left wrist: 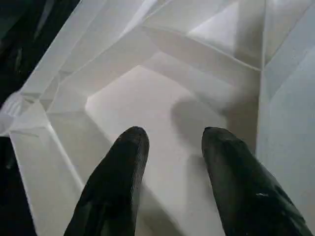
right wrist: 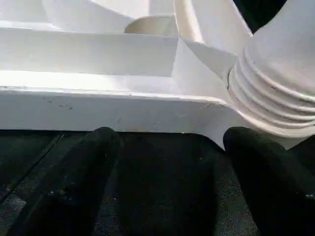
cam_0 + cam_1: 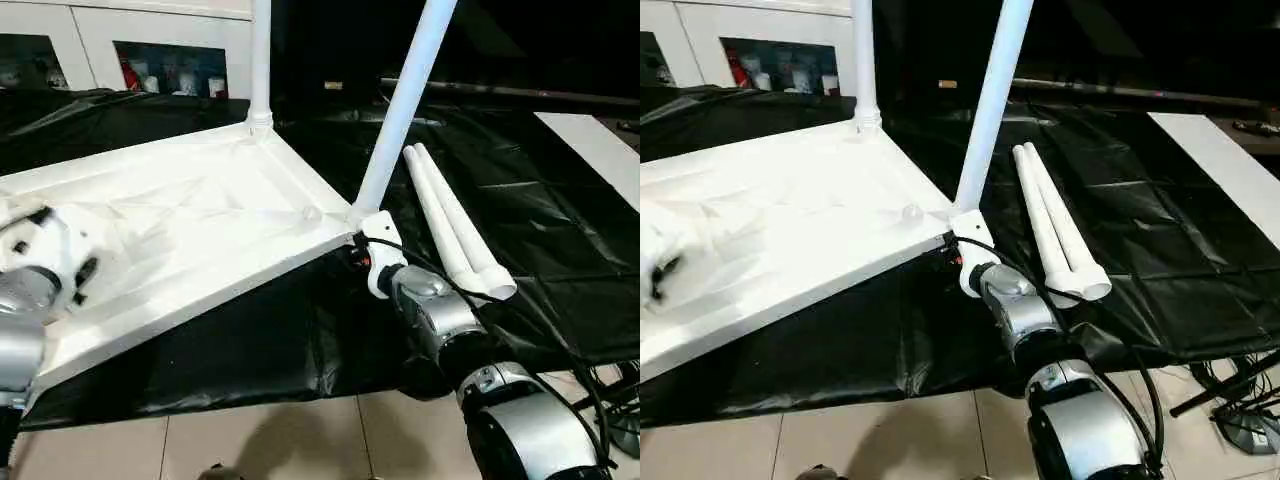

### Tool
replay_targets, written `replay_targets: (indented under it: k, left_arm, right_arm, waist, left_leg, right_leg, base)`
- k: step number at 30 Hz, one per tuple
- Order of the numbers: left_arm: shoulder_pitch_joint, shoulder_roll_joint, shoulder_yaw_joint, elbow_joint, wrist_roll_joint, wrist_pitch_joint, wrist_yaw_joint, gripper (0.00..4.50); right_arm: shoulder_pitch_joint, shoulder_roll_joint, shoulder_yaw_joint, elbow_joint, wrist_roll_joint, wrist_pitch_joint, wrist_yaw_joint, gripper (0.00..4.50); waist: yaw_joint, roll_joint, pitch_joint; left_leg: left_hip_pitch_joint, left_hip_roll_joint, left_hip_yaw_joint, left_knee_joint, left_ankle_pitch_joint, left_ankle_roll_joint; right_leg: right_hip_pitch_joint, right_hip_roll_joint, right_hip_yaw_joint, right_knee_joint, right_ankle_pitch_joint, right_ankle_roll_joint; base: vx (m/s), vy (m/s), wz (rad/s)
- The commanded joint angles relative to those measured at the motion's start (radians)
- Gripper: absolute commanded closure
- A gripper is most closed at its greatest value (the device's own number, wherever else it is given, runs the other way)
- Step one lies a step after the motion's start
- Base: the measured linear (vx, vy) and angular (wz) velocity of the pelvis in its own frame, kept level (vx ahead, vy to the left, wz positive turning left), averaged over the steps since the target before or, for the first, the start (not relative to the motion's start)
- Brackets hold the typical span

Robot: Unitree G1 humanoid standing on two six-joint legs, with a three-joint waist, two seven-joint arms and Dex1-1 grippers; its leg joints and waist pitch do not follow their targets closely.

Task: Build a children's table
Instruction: Rotate table base

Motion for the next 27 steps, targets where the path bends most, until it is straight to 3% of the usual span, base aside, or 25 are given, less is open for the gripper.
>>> replay_targets:
  k: [1,7,9,10,14,23,27]
  left_arm:
    - [-0.008,0.015,-0.05,0.037,0.014,-0.01,-0.031,2.34]
    - [-0.004,0.05,-0.118,0.058,0.01,-0.016,-0.135,2.34]
    - [0.0,0.054,-0.128,0.029,-0.028,-0.002,-0.194,2.34]
    - [0.003,0.056,-0.134,0.007,-0.057,0.015,-0.229,2.34]
    - [0.004,0.055,-0.137,-0.065,-0.168,0.056,-0.346,2.34]
    - [-0.022,0.071,-0.136,-0.088,-0.229,0.055,-0.46,2.34]
    - [-0.012,0.07,-0.146,-0.13,-0.27,0.077,-0.489,2.34]
  right_arm:
    - [-0.025,-0.005,-0.009,0.025,-0.013,-0.027,-0.004,0.64]
    - [-0.073,0.016,-0.011,0.086,-0.016,-0.05,-0.006,0.64]
    - [-0.089,0.026,-0.008,0.103,-0.018,-0.053,-0.002,0.64]
    - [-0.096,0.031,-0.007,0.11,-0.018,-0.054,-0.002,0.64]
    - [-0.114,0.045,-0.004,0.134,-0.021,-0.064,0.004,0.64]
    - [-0.141,0.043,-0.024,0.177,-0.021,-0.078,0.006,0.64]
    - [-0.148,0.05,-0.03,0.185,-0.015,-0.079,0.014,0.64]
  waist:
    - [0.001,0.038,-0.062]
    - [-0.003,0.038,-0.06]
    - [-0.005,0.034,-0.06]
    - [-0.004,0.037,-0.06]
    - [-0.004,0.03,-0.06]
    - [-0.007,0.033,-0.06]
    - [-0.008,0.033,-0.061]
  left_leg:
    - [0.012,0.015,-0.003,-0.083,-0.262,-0.032]
    - [0.013,0.017,-0.006,-0.084,-0.294,-0.038]
    - [0.012,0.017,-0.006,-0.084,-0.291,-0.04]
    - [0.013,0.018,-0.006,-0.084,-0.286,-0.045]
    - [0.013,0.016,-0.002,-0.084,-0.27,-0.045]
    - [0.012,0.015,-0.001,-0.084,-0.282,-0.045]
    - [0.011,0.016,0.0,-0.083,-0.259,-0.044]
  right_leg:
    - [0.049,-0.051,0.054,-0.061,-0.196,-0.183]
    - [0.047,-0.053,0.055,-0.063,-0.248,-0.183]
    - [0.047,-0.054,0.056,-0.062,-0.249,-0.186]
    - [0.046,-0.054,0.057,-0.058,-0.239,-0.193]
    - [0.047,-0.052,0.058,-0.055,-0.207,-0.201]
    - [0.048,-0.051,0.06,-0.057,-0.237,-0.191]
    - [0.05,-0.05,0.06,-0.053,-0.205,-0.194]
  base:
    - [0.0,0.0,0.0]
    - [0.0,0.0,0.0]
    - [0.0,0.0,0.0]
    - [0.0,0.0,0.0]
    - [0.0,0.0,0.0]
    - [0.0,0.0,0.0]
    - [0.0,0.0,0.0]
